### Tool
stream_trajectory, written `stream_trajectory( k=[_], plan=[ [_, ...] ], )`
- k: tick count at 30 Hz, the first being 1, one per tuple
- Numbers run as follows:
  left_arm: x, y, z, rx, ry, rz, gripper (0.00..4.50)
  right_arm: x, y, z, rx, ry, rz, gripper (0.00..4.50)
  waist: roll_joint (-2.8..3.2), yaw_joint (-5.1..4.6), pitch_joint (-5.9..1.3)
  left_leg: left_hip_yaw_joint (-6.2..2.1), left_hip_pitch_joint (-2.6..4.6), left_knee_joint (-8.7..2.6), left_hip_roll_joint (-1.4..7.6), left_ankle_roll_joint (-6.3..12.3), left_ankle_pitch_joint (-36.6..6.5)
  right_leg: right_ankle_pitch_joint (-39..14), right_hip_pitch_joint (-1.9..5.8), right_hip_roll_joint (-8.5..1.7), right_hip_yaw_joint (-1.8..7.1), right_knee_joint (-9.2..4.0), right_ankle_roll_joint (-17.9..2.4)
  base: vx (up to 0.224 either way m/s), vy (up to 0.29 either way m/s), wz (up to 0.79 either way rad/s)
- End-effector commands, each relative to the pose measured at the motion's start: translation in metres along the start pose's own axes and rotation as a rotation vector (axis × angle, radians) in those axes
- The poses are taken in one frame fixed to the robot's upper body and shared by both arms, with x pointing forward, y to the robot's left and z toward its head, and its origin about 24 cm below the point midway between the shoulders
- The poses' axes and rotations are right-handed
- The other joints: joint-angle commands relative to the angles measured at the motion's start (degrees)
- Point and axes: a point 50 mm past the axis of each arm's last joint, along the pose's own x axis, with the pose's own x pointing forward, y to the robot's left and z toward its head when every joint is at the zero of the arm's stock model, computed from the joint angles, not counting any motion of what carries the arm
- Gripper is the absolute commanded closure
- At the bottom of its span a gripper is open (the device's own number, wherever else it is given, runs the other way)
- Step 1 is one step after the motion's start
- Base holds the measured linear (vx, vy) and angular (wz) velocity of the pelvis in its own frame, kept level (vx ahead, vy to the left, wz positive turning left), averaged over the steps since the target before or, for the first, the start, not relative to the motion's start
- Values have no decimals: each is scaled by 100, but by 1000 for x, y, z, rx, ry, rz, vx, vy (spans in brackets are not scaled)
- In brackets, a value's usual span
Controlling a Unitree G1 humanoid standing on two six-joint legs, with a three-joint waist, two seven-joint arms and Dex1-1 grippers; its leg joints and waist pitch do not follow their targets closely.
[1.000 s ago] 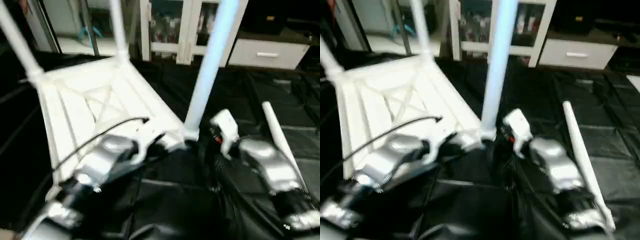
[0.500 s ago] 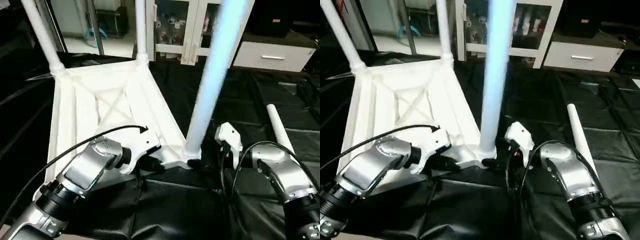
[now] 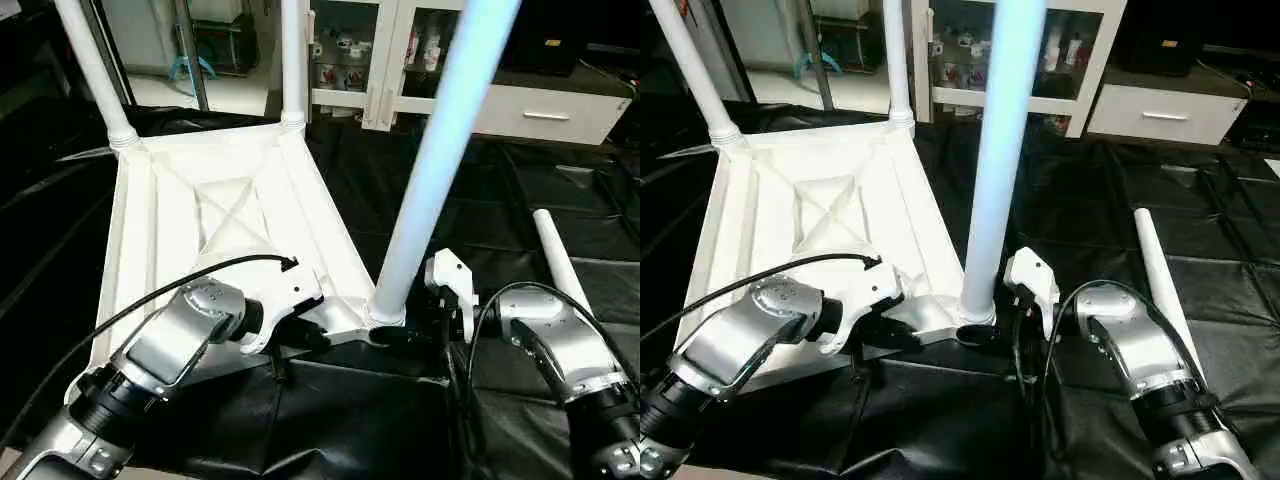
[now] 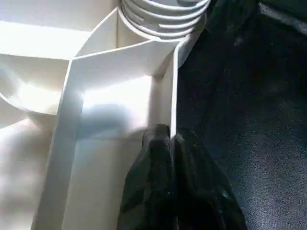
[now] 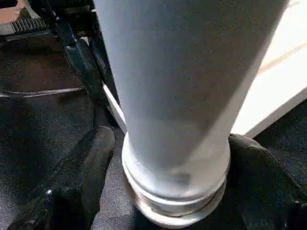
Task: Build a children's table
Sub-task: Rotate leg to tighten
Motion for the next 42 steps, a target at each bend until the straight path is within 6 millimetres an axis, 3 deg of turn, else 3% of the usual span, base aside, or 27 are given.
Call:
stream_trajectory(
  k=[1, 3, 9, 17, 19, 20, 21, 22, 24, 26, 29, 32, 35, 38, 40, 42],
  plan=[
    [11, -13, -5, -17, 23, -107, 450, 1, -2, 3, -4, 2, 11, 109, -18, -24, -348, -216, 101, -404, 472, 434, -390, -132, 268, -454, 266, -304, -1652, 0, 0, 0],
    [11, -13, -5, -17, 24, -107, 450, 1, -2, 3, -3, 1, 11, 138, -21, -24, -344, -211, 99, -400, 465, 432, -419, -172, 267, -457, 270, -310, -1660, 0, 0, 0],
    [11, -13, -6, -20, 28, -111, 450, 2, -1, 1, 1, 3, 21, 171, -19, -25, -341, -217, 96, -402, 466, 394, -480, -287, 270, -455, 270, -313, -1628, 0, 0, 0],
    [11, -13, -7, -27, 34, -113, 450, 3, -1, -1, 6, 4, 15, 177, -14, -23, -351, -216, 98, -393, 464, 404, -428, -197, 272, -455, 267, -302, -1643, 0, 0, 0],
    [12, -11, -6, -32, 22, -94, 450, 5, -6, -3, -9, 17, -50, 178, -21, -35, -345, -215, 87, -395, 463, 396, -451, -235, 269, -461, 268, -307, -1651, 0, 0, 0],
    [16, -4, -1, -47, -28, -23, 450, 9, -19, -6, -9, 30, -219, 178, -22, -47, -331, -218, 83, -407, 462, 348, -545, -396, 269, -464, 266, -331, -1626, 0, 0, 0],
    [17, -1, 0, -52, -47, 4, 450, 9, -24, -7, 1, 31, -270, 178, -18, -88, -302, -204, 99, -420, 440, 247, -751, -711, 234, -443, 263, -378, -1603, 0, 0, 0],
    [19, 4, 4, -78, -78, 58, 450, 11, -29, -8, 37, 18, -346, 178, -27, -110, -290, -221, 89, -434, 436, 181, -864, -944, 257, -456, 260, -405, -1554, 0, 0, 0],
    [23, 11, 8, -117, -114, 120, 450, 14, -35, -9, 91, -2, -422, 178, -29, -165, -278, -249, 136, -463, 442, -60, -1309, -1764, 248, -477, 263, -482, -1318, -50, 1, -3],
    [27, 16, 13, -159, -155, 158, 450, 19, -37, -10, 131, -20, -483, 178, -33, -226, -263, -264, 139, -485, 436, -113, -1498, -2036, 236, -467, 260, -525, -1184, 0, 0, 0],
    [36, 23, 22, -240, -224, 211, 450, 30, -38, -12, 209, -39, -580, 178, -36, -245, -297, -270, 133, -482, 434, -95, -1359, -1829, 238, -467, 266, -513, -1140, 0, 0, 0],
    [49, 36, 26, -308, -225, 349, 450, 51, -39, -16, 283, -32, -753, 178, -22, -272, -305, -251, 122, -473, 408, -68, -1152, -1446, 215, -450, 269, -498, -1243, 0, 0, 0],
    [58, 44, 25, -310, -200, 460, 450, 67, -39, -15, 359, -39, -910, 180, -7, -264, -308, -243, 119, -474, 407, -32, -1120, -1333, 213, -465, 278, -503, -1241, 0, 0, 0],
    [61, 46, 24, -299, -186, 495, 450, 72, -37, -14, 394, -47, -957, 180, -3, -261, -321, -244, 134, -489, 415, -40, -1085, -1208, 214, -459, 275, -493, -1208, 0, 0, 0],
    [69, 47, 24, -280, -166, 545, 450, 88, -31, -7, 463, -77, -1028, 180, 11, -237, -308, -240, 149, -508, 414, -59, -1200, -1327, 201, -459, 283, -510, -1123, 0, 0, 0],
    [71, 46, 26, -281, -172, 544, 450, 93, -29, -2, 444, -91, -1045, 180, 10, -213, -288, -246, 172, -531, 410, -125, -1500, -1831, 180, -470, 283, -561, -957, 0, 0, 0]
  ],
)
